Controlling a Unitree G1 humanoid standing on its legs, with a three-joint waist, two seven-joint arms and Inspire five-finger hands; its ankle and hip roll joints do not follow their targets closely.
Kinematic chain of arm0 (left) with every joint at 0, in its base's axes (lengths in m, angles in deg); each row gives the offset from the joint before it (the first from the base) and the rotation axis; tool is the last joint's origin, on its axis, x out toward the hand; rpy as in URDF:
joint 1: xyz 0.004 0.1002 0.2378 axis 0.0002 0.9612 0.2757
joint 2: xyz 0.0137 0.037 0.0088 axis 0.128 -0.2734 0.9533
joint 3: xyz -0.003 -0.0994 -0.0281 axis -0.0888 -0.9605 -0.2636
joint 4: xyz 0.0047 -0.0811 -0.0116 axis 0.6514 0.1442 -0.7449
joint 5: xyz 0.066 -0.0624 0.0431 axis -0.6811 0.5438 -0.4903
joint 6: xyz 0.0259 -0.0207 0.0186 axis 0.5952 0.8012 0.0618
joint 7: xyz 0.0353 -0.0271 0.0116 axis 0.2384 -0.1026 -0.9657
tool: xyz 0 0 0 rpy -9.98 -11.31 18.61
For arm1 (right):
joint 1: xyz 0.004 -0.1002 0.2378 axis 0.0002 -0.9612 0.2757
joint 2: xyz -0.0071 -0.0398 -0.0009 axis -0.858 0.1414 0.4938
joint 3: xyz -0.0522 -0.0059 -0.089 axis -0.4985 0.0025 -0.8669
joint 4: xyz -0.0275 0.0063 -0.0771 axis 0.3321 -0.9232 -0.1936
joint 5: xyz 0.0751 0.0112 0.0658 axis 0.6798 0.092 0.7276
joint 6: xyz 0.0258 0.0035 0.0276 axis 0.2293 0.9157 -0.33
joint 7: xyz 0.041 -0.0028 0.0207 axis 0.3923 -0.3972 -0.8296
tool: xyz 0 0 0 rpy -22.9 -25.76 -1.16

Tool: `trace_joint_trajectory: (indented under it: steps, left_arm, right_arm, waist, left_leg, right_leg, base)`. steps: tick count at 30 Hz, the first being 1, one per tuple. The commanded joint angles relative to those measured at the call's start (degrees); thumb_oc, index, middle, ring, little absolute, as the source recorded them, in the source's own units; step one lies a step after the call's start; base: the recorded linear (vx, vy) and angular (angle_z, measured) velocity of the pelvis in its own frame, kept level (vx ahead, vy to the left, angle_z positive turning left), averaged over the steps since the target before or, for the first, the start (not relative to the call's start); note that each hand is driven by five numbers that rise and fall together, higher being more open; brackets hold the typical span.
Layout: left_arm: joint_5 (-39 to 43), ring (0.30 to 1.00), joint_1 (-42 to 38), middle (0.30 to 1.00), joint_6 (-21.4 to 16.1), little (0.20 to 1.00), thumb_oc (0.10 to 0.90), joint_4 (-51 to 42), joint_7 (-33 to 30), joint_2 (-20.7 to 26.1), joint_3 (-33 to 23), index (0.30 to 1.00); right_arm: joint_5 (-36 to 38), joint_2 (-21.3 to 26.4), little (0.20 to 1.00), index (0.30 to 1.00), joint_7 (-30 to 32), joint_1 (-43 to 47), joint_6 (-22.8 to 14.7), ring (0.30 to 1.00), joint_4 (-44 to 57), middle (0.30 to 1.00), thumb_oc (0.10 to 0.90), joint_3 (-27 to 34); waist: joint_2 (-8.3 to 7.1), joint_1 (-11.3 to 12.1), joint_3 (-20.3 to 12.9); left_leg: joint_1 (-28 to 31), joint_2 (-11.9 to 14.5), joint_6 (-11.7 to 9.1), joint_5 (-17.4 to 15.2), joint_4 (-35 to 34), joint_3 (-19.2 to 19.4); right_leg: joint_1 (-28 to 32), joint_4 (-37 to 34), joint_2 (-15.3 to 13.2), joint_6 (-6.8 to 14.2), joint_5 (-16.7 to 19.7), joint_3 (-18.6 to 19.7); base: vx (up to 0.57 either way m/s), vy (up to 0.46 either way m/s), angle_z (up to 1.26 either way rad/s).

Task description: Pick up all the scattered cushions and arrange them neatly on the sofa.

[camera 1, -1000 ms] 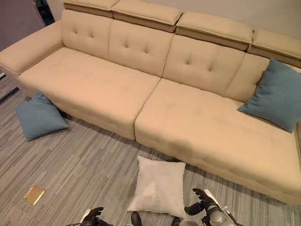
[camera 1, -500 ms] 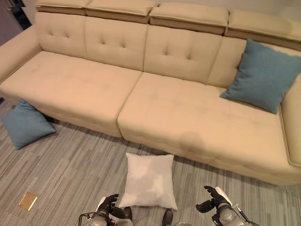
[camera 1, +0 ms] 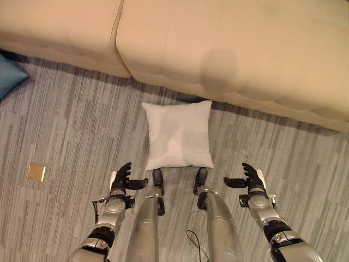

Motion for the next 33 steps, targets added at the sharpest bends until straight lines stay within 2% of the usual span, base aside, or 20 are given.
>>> trace_joint_trajectory:
  steps: [1, 3, 4, 5, 6, 9, 11, 14, 20, 25, 30, 31, 33]
  left_arm:
    - [3.36, 0.900, 4.01, 0.900, -4.74, 0.900, 0.800, -1.77, -2.66, 0.00, -0.29, 0.900]
    - [5.54, 0.900, 0.91, 0.900, -4.85, 0.900, 0.800, -2.79, -2.93, 1.71, -0.06, 0.900]
    - [5.56, 0.900, 0.72, 0.900, -4.87, 0.900, 0.800, -2.69, -2.91, 1.71, -0.09, 0.900]
    - [6.35, 0.900, -0.70, 0.900, -4.60, 0.900, 0.800, -2.60, -3.13, 2.45, -0.32, 0.900]
    - [6.37, 0.900, -0.77, 0.900, -4.60, 0.900, 0.800, -2.57, -3.12, 2.46, -0.34, 0.900]
    - [6.86, 0.900, -3.45, 0.900, -4.17, 0.900, 0.800, -2.01, -4.59, 4.00, -0.14, 0.900]
    - [8.33, 0.900, -5.96, 0.900, -4.27, 0.900, 0.800, -2.16, -5.41, 4.99, 0.19, 0.900]
    - [10.30, 0.900, -10.75, 0.900, -4.58, 0.900, 0.800, -2.23, -5.76, 7.60, 1.45, 0.900]
    - [12.10, 0.900, -16.86, 0.900, -4.66, 0.900, 0.800, -2.47, -5.97, 9.97, 3.45, 0.900]
    - [14.05, 0.900, -23.07, 0.900, -4.97, 0.900, 0.800, -3.63, -6.31, 10.16, 6.39, 0.900]
    - [14.27, 0.900, -24.44, 0.900, -4.98, 0.900, 0.800, -4.32, -6.47, 8.54, 8.04, 0.900]
    - [14.20, 0.900, -25.40, 0.900, -4.58, 0.900, 0.800, -4.63, -7.03, 7.10, 9.01, 0.900]
    - [13.73, 0.900, -26.47, 0.900, -4.26, 0.900, 0.800, -4.18, -7.39, 6.28, 10.30, 0.900]
  right_arm:
    - [2.51, 1.77, 0.900, 0.900, 5.03, -5.73, -3.60, 0.900, 3.78, 0.900, 0.800, -0.38]
    - [4.15, 3.89, 0.900, 0.900, 5.88, -0.39, -4.28, 0.900, 4.98, 0.900, 0.800, -0.51]
    - [4.18, 3.92, 0.900, 0.900, 5.86, -0.20, -4.31, 0.900, 4.87, 0.900, 0.800, -0.51]
    - [4.50, 5.05, 0.900, 0.900, 6.11, 1.93, -4.32, 0.900, 5.67, 0.900, 0.800, -0.84]
    - [4.51, 5.06, 0.900, 0.900, 6.11, 2.01, -4.31, 0.900, 5.65, 0.900, 0.800, -0.85]
    - [5.87, 5.90, 0.900, 0.900, 7.39, 6.12, -4.85, 0.900, 6.16, 0.900, 0.800, -0.99]
    - [8.32, 6.30, 0.900, 0.900, 7.88, 9.06, -5.16, 0.900, 6.44, 0.900, 0.800, -0.96]
    - [11.89, 7.02, 0.900, 0.900, 7.62, 13.47, -5.56, 0.900, 5.90, 0.900, 0.800, -1.93]
    - [16.55, 7.59, 0.900, 0.900, 6.76, 18.91, -6.08, 0.900, 4.81, 0.900, 0.800, -4.21]
    - [20.31, 6.29, 0.900, 0.900, 5.59, 25.49, -6.85, 0.900, 5.65, 0.900, 0.800, -8.53]
    - [24.60, 4.11, 0.900, 0.900, 4.58, 26.90, -8.39, 0.900, 7.66, 0.900, 0.800, -9.55]
    - [28.62, 1.80, 0.900, 0.900, 3.90, 27.38, -9.93, 0.900, 8.84, 0.900, 0.800, -9.42]
    - [28.94, 0.29, 0.900, 0.900, 3.61, 28.25, -9.84, 0.900, 8.76, 0.900, 0.800, -10.74]
  waist:
    - [-0.73, 0.16, -7.60]
    - [-0.15, 0.08, -7.30]
    - [-0.13, 0.08, -7.58]
    - [-0.03, -0.05, -7.00]
    - [-0.01, -0.05, -7.20]
    - [0.23, -0.09, -6.39]
    - [0.25, -0.24, -5.49]
    - [0.22, -0.63, -4.02]
    - [-0.41, -0.68, -1.31]
    - [-0.63, -0.11, 3.19]
    - [-0.89, 0.02, 3.24]
    - [-1.08, 0.09, 3.28]
    - [-1.14, 0.14, 3.28]
  left_leg:
    - [-1.59, 1.56, -0.50, -7.16, 3.87, -1.14]
    - [-12.92, 1.84, 0.20, -10.00, 14.83, -2.05]
    - [-13.64, 1.90, 0.21, -10.24, 15.37, -2.07]
    - [-17.87, 1.96, 0.88, -11.45, 20.31, -2.60]
    - [-18.36, 2.01, 0.87, -11.64, 20.72, -2.63]
    - [-26.24, 2.48, 2.52, -14.52, 29.10, -3.87]
    - [-31.25, 2.68, 3.06, -16.05, 33.73, -4.88]
    - [-36.38, 3.02, 2.78, -16.72, 37.44, -6.15]
    - [-38.28, 3.10, 2.56, -17.86, 40.10, -6.20]
    - [-38.29, 3.64, 2.30, -18.83, 42.75, -6.62]
    - [-38.29, 3.67, 2.05, -18.84, 42.52, -6.51]
    - [-38.29, 3.64, 1.94, -19.12, 42.87, -6.52]
    - [-38.29, 3.50, 1.79, -18.97, 42.81, -6.60]
  right_leg:
    - [2.02, -2.70, 0.09, 3.80, -3.81, 1.60]
    - [-8.89, 8.13, 0.03, 2.46, -7.09, 2.65]
    - [-9.59, 8.63, 0.02, 2.44, -7.32, 2.72]
    - [-13.52, 13.06, -0.30, 1.35, -8.80, 3.65]
    - [-14.00, 13.44, -0.30, 1.33, -8.99, 3.69]
    - [-22.59, 21.97, -0.54, 0.04, -11.76, 5.10]
    - [-27.63, 26.48, -0.82, -0.24, -12.95, 5.76]
    - [-32.44, 30.01, -1.40, -0.11, -13.32, 6.31]
    - [-35.42, 33.39, -1.48, 0.30, -13.92, 7.64]
    - [-35.48, 35.42, -1.41, 0.92, -14.37, 7.81]
    - [-35.48, 35.07, -1.41, 1.33, -13.97, 7.85]
    - [-35.48, 35.40, -1.54, 1.62, -13.93, 7.80]
    - [-35.48, 35.20, -1.72, 1.77, -13.79, 7.93]
  base:
    - [-0.02, -0.026, -0.07]
    - [0.00, -0.021, -0.07]
    - [0.03, -0.015, -0.04]
    - [0.04, -0.008, -0.03]
    - [0.05, -0.001, 0.00]
    - [0.09, 0.019, -0.05]
    - [0.13, -0.004, -0.13]
    - [0.05, -0.026, -0.01]
    - [0.04, -0.011, -0.02]
    - [0.04, 0.004, -0.05]
    - [0.01, 0.003, 0.00]
    - [0.04, 0.015, -0.01]
    - [0.02, 0.016, 0.00]
